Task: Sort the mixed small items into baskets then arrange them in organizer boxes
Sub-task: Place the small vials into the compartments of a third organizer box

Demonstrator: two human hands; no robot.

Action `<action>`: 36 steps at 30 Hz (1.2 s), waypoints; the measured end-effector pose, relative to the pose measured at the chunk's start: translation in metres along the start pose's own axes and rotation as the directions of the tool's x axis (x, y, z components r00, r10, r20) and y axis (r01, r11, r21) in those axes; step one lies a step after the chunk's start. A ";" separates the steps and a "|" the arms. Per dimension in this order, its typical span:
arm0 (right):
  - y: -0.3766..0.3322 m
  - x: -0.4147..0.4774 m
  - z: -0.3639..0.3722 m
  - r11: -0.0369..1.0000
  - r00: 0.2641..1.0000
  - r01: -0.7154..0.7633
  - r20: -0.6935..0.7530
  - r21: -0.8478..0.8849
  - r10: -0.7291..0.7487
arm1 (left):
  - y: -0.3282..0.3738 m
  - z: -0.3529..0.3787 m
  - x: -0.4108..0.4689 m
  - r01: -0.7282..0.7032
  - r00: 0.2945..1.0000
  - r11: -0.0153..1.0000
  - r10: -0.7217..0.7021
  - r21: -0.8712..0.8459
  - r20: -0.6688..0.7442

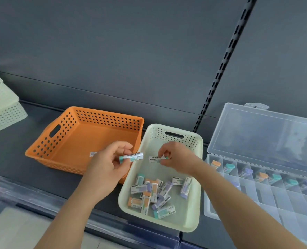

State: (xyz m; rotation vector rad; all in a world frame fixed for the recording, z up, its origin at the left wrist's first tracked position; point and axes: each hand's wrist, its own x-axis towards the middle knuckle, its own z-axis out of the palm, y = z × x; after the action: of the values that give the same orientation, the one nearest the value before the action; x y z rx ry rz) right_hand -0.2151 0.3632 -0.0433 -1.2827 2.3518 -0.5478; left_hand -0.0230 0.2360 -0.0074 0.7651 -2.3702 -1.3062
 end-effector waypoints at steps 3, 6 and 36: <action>0.009 -0.036 -0.027 0.990 0.989 0.005 -0.147 0.140 0.016 | 0.020 0.021 0.004 -0.046 0.999 0.997 0.047 -0.067 0.000; 0.033 -0.080 -0.050 0.959 0.958 -0.049 -0.260 0.278 0.124 | 0.048 0.057 0.007 -0.090 0.994 0.986 0.097 -0.140 0.044; 0.190 -0.204 -0.064 0.978 0.942 -0.200 -0.266 0.054 0.207 | 0.123 0.278 -0.010 -0.395 0.913 0.764 0.268 0.510 0.307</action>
State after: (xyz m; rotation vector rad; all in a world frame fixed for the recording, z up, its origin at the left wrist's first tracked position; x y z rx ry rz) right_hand -0.2790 0.6415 -0.0545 -0.9879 2.6502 -0.7232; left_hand -0.1952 0.4833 -0.0500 0.3050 -2.9440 -0.5516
